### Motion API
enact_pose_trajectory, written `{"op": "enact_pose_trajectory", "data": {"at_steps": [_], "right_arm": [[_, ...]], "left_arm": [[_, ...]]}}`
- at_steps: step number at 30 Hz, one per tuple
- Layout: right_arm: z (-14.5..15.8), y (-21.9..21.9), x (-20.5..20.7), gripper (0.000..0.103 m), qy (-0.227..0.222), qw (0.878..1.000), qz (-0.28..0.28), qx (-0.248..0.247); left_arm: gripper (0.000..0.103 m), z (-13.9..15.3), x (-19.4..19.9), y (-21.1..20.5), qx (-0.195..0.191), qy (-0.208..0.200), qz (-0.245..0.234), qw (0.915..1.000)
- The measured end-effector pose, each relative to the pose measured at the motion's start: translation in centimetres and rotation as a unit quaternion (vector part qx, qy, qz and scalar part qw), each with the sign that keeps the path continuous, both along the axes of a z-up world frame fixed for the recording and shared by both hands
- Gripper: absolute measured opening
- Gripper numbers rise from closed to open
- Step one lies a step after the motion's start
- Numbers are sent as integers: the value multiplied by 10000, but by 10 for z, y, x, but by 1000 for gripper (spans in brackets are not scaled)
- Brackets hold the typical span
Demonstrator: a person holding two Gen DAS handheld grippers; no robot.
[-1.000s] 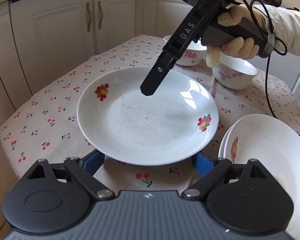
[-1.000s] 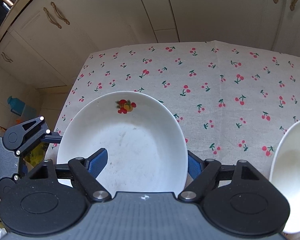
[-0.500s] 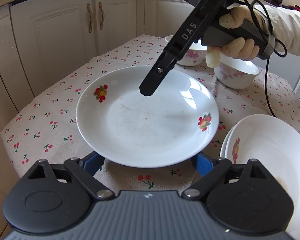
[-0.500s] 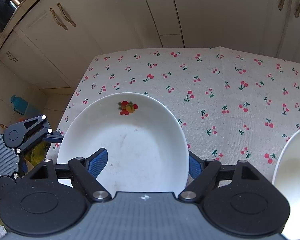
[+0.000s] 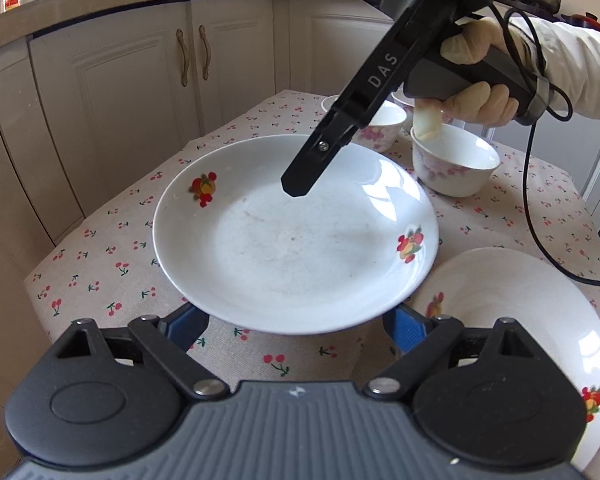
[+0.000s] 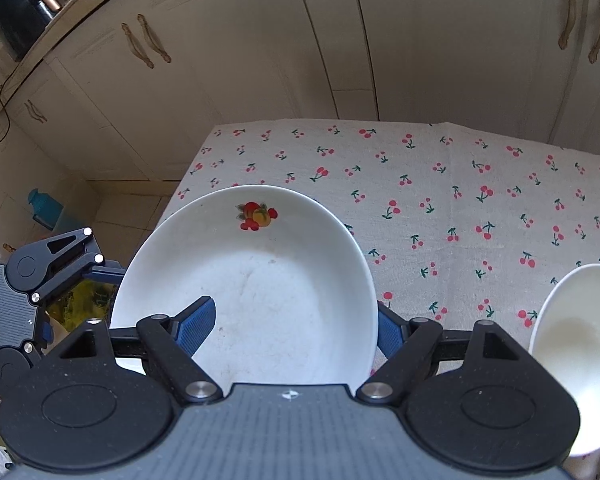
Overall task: Organize plates and bowls
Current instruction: 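Lift the flower plate with the right gripper and carry it toward the plate stack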
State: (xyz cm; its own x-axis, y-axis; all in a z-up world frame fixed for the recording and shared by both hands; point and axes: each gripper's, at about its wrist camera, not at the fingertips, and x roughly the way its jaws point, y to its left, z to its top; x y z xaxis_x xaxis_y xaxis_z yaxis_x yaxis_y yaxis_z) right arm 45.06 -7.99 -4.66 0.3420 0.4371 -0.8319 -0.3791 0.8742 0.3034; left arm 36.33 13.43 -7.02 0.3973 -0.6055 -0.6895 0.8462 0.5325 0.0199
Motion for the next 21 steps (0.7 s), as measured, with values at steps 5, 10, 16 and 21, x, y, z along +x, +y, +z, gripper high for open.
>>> {"op": "enact_pose_trajectory", "data": {"at_steps": [5,10,16,21], "right_arm": [[17,1,-22,86,-86,9999,54,52],[34,2,-49,86,-177,9997,156,49],[42,3,-83,86,-196,9993,283,127],[39,4,-111,86,-174,9989,374,213]], "left_arm": [[93,15,-21,2,-5,-81,37,10000],[93,28,-49,4,-31,-128,109,9999],[93,36,-86,7,-69,-104,229,9997],[93,36,-114,7,-53,-51,329,9994]]}}
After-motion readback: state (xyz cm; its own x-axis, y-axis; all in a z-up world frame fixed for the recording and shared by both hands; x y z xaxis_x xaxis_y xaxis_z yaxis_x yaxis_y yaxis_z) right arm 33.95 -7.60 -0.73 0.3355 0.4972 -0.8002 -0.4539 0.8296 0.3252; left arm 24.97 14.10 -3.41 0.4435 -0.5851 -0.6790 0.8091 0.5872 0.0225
